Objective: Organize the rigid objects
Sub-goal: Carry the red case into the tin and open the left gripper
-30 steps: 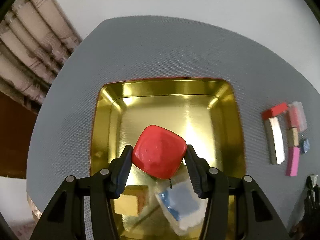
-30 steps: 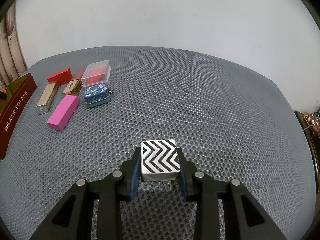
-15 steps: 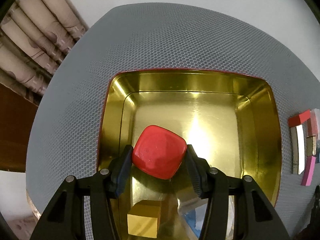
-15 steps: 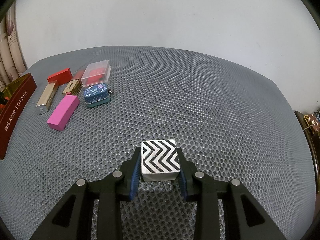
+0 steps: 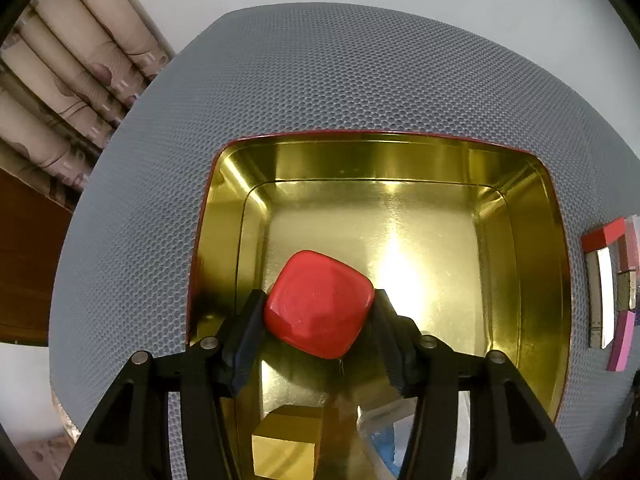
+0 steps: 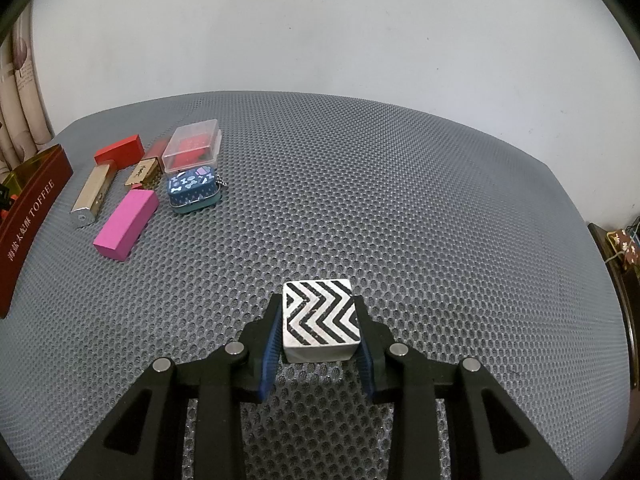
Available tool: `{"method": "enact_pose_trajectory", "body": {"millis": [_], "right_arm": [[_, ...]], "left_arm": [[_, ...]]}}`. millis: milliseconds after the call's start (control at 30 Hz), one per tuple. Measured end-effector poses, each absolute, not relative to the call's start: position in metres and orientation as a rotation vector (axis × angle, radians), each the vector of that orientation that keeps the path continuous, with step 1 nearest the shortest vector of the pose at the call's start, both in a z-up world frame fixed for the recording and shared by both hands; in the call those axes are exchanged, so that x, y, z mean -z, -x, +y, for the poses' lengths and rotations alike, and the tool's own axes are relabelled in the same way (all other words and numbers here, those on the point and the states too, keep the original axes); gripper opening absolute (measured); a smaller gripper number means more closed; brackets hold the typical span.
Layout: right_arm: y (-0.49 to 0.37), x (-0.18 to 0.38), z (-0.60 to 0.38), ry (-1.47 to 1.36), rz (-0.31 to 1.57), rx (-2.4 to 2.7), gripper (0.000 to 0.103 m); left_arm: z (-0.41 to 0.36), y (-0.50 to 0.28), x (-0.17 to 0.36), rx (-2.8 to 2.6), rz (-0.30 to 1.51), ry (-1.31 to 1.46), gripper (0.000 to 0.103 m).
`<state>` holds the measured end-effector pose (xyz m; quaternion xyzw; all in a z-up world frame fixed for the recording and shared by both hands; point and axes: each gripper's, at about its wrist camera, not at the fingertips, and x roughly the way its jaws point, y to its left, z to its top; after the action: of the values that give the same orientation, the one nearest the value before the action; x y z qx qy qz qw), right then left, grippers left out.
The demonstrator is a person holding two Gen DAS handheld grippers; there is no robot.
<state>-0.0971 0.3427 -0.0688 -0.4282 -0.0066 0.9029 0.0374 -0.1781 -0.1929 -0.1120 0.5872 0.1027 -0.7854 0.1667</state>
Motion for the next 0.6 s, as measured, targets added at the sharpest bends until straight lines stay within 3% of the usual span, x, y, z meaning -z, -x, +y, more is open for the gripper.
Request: {"method": "enact_pose_trajectory", "body": {"millis": [600], "right_arm": [[0.092,0.067,0.35,1.312,-0.022,-2.765,0.032]], "left_arm": [[-0.181,0.14,0.074,2.292,0.353,-1.505,0.061]]}}
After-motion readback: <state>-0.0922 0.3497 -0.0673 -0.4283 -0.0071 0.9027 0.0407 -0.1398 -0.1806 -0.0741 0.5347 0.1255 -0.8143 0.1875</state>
